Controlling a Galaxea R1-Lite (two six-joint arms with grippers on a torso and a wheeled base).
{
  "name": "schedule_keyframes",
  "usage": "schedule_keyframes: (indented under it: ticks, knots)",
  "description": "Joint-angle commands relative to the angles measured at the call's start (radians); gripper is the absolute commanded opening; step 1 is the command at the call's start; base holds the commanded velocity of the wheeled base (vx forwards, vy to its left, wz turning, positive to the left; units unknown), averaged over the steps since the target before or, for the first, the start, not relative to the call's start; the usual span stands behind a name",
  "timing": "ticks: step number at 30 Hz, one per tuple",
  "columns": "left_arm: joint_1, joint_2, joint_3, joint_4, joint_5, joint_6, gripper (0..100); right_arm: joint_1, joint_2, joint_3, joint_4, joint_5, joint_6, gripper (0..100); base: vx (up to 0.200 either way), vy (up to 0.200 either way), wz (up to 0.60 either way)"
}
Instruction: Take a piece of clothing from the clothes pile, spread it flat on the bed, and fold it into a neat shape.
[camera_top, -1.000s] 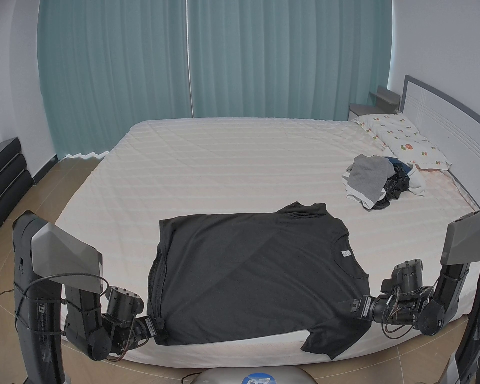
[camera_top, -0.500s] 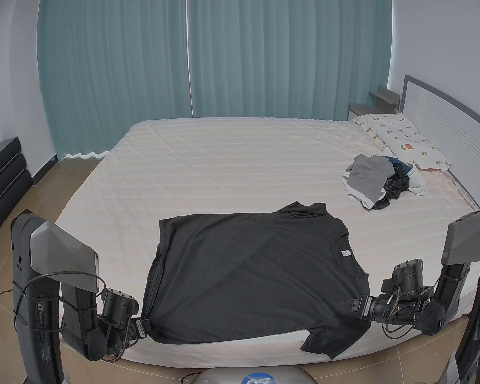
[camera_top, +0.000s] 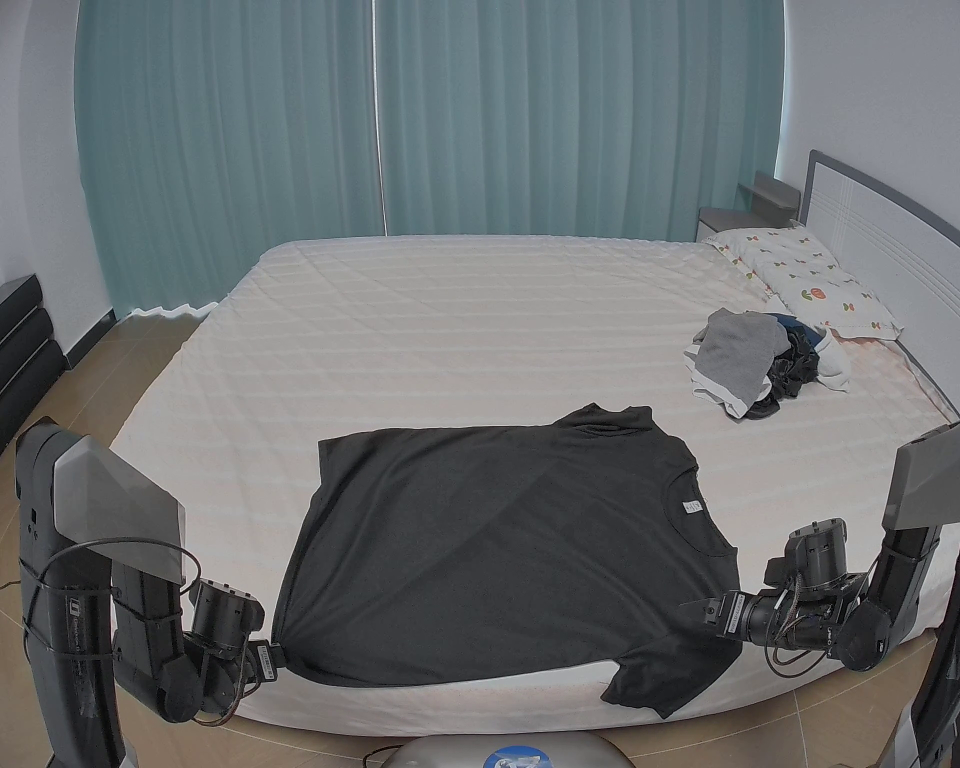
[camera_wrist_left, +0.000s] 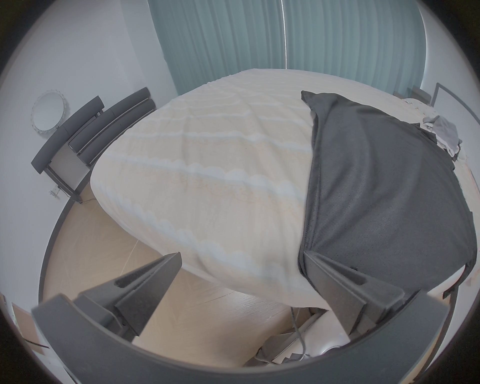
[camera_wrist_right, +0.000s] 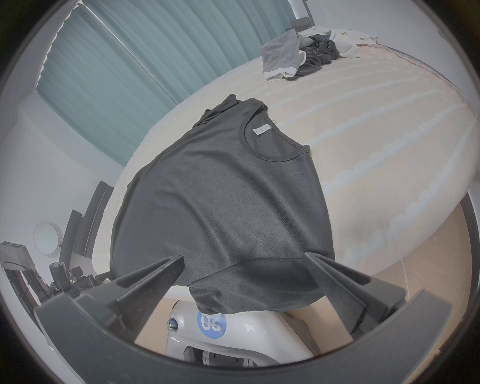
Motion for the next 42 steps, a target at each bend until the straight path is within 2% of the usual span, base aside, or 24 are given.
schedule_keyframes:
  ticks: [1,6,11,21,27,33,34,39,42]
  knots:
    - [0.035,-0.009,0.007,0.003,-0.009,0.018,100,0.001,0.0,0.002,0.0,0.001,0.0,100,0.0,0.0,0.0]
    - [0.088,-0.037,0.03,0.001,-0.012,0.089,100,0.001,-0.002,0.0,0.0,0.0,0.0,100,0.0,0.0,0.0]
    - [0.119,-0.07,0.022,0.009,-0.025,0.092,100,0.001,0.0,0.0,0.0,0.001,0.0,100,0.0,0.0,0.0]
    - [0.119,-0.153,0.013,0.009,-0.137,0.084,100,0.001,-0.003,-0.003,0.0,0.001,0.003,100,0.0,0.0,0.0]
    - [0.117,-0.193,-0.033,0.004,-0.235,-0.006,100,0.001,-0.002,-0.003,-0.002,0.001,0.003,100,0.0,0.0,0.0]
    - [0.117,-0.192,-0.067,0.003,-0.239,-0.069,100,0.001,-0.002,-0.003,0.0,0.001,0.003,100,0.0,0.0,0.0]
    - [0.119,-0.187,-0.085,0.004,-0.243,-0.104,100,0.001,-0.002,-0.003,0.0,0.001,0.003,100,0.0,0.0,0.0]
    - [0.119,-0.186,-0.079,0.003,-0.298,-0.112,100,0.001,-0.002,-0.003,-0.002,0.001,0.003,100,0.12,0.0,0.0]
    - [0.12,-0.184,-0.084,0.003,-0.304,-0.115,100,0.001,-0.003,-0.003,-0.002,0.001,0.003,100,0.2,0.0,0.0]
